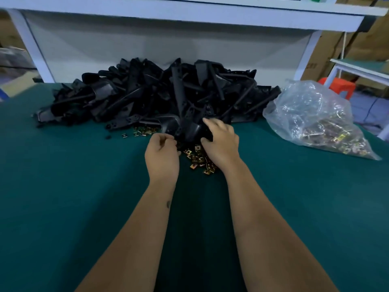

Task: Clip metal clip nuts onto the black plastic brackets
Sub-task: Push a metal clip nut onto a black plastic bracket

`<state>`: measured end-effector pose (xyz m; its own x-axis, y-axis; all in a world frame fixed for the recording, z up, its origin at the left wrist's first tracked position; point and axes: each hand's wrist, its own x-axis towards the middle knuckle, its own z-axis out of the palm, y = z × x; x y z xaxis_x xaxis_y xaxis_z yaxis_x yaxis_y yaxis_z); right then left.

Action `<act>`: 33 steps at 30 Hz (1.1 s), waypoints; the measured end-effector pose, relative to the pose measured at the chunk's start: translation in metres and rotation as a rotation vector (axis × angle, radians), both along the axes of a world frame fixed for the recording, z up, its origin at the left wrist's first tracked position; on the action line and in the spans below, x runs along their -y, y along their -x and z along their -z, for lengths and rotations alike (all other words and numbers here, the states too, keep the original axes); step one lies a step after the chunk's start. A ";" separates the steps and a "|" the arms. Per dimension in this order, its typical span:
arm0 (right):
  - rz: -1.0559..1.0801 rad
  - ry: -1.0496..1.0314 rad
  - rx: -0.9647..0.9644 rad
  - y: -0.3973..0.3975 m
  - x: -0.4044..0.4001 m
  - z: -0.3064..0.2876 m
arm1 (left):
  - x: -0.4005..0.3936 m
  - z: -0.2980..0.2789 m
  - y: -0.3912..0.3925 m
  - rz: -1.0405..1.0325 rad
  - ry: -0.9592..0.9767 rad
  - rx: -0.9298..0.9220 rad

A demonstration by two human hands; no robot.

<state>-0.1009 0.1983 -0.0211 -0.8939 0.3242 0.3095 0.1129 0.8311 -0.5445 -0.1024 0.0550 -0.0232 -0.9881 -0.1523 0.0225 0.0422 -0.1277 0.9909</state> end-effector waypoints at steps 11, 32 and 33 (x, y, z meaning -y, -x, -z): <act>0.121 -0.031 -0.570 -0.022 0.015 -0.010 | 0.007 -0.015 0.003 0.172 -0.176 0.166; 0.321 0.298 -0.166 -0.035 -0.017 -0.004 | 0.024 -0.015 0.002 0.637 -0.509 0.308; 0.293 0.243 -0.117 -0.032 -0.016 -0.005 | 0.021 -0.016 0.004 0.589 -0.484 0.282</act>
<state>-0.0684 0.2145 -0.0166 -0.7158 0.6370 0.2861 0.2521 0.6179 -0.7448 -0.1061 0.0337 -0.0076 -0.8677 0.4655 -0.1743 -0.4086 -0.4683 0.7835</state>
